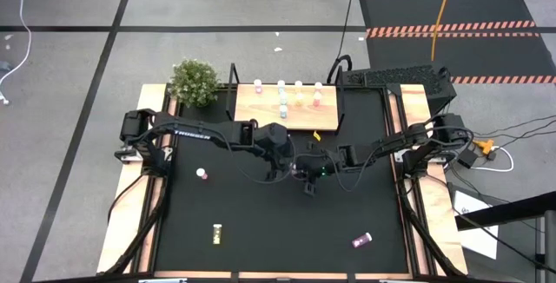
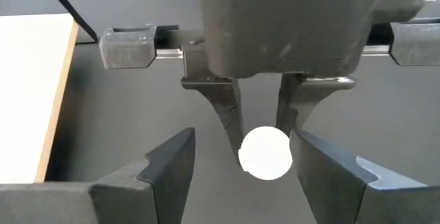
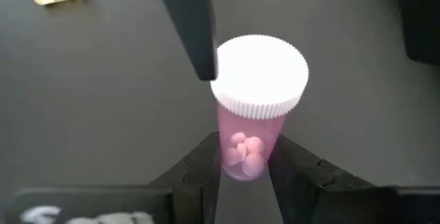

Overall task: Pick and place medicine bottles onto shelf by color
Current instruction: Put the top purple pill bottle on the shelf aligned with the other purple pill bottle

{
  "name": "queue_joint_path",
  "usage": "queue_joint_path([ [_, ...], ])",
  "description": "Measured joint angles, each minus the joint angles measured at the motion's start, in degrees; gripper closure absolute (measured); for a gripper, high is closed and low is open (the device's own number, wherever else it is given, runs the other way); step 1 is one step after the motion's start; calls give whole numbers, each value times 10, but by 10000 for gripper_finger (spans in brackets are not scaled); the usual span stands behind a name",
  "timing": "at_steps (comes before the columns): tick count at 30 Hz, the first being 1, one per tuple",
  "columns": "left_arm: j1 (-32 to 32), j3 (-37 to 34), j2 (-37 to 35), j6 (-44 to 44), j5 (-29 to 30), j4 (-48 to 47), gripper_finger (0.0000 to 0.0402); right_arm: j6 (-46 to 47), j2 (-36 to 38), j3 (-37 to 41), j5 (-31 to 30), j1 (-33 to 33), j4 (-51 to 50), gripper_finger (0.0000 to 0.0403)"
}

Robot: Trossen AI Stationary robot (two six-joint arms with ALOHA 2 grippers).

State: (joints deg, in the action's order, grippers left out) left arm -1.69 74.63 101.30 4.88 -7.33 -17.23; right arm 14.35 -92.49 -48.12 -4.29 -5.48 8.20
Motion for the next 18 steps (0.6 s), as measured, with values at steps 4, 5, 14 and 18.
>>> queue_joint_path([
  [4, 0, 0, 0, -1, -1, 2, 163, 0, 0, 0, 0, -3, 7, 300],
  [5, 0, 0, 0, -4, -1, 3, 163, 0, 0, 0, 0, -3, 7, 300],
  [14, 4, 0, 0, -10, -6, 6, 163, -14, 0, 0, 0, -3, 17, 300],
  [18, 4, 0, 0, -14, -16, 6, 163, -16, 0, 0, 0, -3, 38, 300],
])
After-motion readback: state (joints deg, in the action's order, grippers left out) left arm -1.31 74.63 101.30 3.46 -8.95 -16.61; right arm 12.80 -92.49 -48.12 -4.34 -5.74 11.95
